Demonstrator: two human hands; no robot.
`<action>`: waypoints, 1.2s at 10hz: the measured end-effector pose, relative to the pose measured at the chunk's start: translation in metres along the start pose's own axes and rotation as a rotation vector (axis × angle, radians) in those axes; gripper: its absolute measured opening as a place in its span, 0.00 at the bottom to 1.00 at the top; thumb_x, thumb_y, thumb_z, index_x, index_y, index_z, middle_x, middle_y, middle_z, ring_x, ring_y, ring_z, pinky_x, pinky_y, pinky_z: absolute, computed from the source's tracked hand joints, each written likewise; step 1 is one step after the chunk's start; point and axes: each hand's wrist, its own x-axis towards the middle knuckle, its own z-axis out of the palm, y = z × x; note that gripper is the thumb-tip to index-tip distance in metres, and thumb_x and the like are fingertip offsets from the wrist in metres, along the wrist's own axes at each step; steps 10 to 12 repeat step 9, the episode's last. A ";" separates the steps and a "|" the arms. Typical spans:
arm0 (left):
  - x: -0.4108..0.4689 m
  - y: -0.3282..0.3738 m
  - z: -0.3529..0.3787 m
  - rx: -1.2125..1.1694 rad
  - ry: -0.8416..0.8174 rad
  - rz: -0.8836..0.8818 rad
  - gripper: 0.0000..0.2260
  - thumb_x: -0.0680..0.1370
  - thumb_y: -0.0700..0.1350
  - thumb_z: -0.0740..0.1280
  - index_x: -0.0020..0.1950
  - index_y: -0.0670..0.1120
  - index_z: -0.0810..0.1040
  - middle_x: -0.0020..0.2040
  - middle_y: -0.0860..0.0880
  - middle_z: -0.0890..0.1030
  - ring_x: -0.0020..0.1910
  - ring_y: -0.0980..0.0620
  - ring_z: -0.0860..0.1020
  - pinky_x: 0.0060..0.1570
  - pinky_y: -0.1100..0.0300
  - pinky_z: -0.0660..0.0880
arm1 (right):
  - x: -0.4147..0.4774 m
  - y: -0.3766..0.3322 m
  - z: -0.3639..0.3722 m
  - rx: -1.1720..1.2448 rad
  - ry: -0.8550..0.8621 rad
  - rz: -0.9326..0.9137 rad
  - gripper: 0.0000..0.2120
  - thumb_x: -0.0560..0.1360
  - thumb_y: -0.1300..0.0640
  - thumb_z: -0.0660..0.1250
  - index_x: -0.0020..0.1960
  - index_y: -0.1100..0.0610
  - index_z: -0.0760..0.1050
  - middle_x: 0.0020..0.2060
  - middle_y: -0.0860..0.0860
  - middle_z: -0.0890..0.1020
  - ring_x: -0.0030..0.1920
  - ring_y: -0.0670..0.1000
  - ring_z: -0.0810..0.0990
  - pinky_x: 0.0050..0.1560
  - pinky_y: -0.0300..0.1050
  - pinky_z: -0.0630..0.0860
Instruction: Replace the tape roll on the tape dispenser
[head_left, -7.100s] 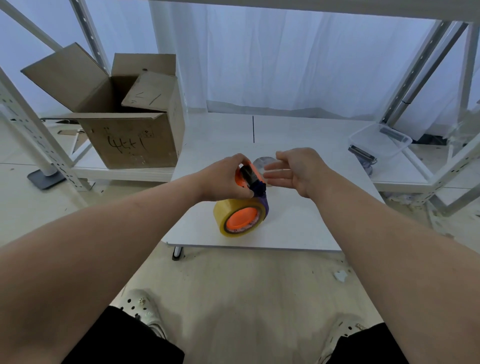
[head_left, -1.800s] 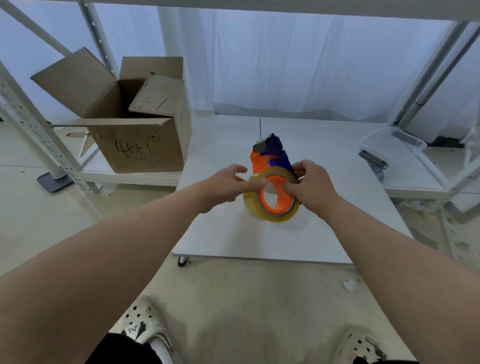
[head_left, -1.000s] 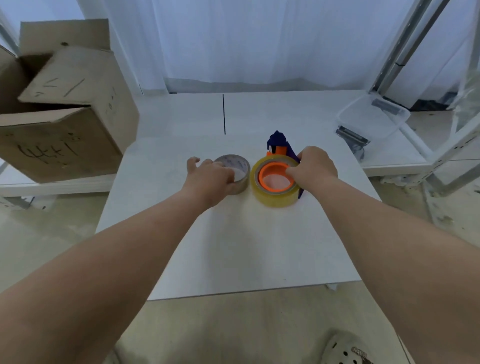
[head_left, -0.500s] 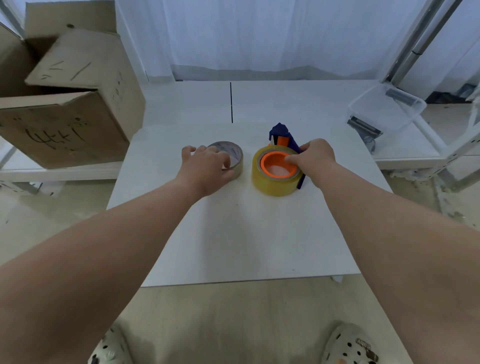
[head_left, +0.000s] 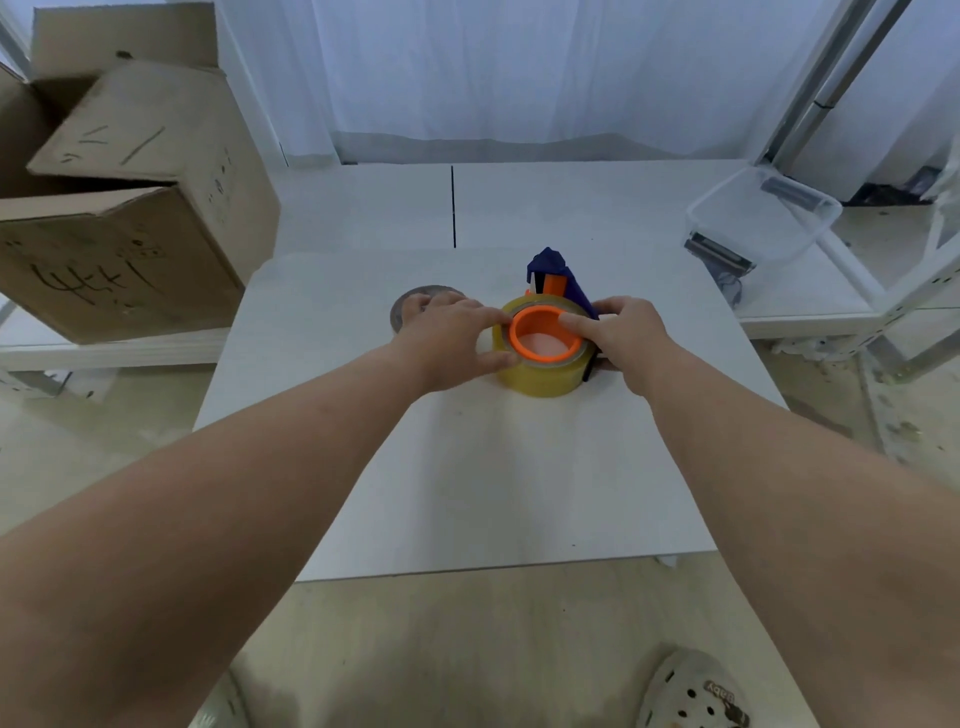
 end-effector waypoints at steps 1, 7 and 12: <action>0.001 0.001 -0.003 -0.002 -0.013 -0.023 0.24 0.74 0.66 0.60 0.68 0.62 0.67 0.69 0.52 0.71 0.73 0.47 0.60 0.68 0.43 0.54 | -0.002 0.002 -0.001 -0.141 0.067 -0.065 0.28 0.67 0.48 0.76 0.63 0.57 0.73 0.57 0.57 0.80 0.56 0.57 0.80 0.55 0.57 0.79; -0.003 0.008 -0.007 -0.055 -0.021 -0.082 0.23 0.73 0.64 0.63 0.67 0.61 0.69 0.70 0.50 0.69 0.73 0.45 0.59 0.67 0.45 0.54 | -0.018 0.011 -0.002 0.210 0.067 -0.002 0.08 0.74 0.56 0.70 0.51 0.58 0.77 0.45 0.54 0.80 0.58 0.62 0.79 0.60 0.57 0.77; -0.021 0.013 -0.030 -0.064 0.038 -0.073 0.22 0.75 0.61 0.63 0.67 0.56 0.70 0.69 0.48 0.70 0.72 0.46 0.61 0.67 0.47 0.55 | -0.029 -0.003 -0.007 -0.109 0.118 -0.084 0.08 0.75 0.56 0.67 0.49 0.60 0.76 0.39 0.50 0.77 0.48 0.54 0.76 0.56 0.52 0.77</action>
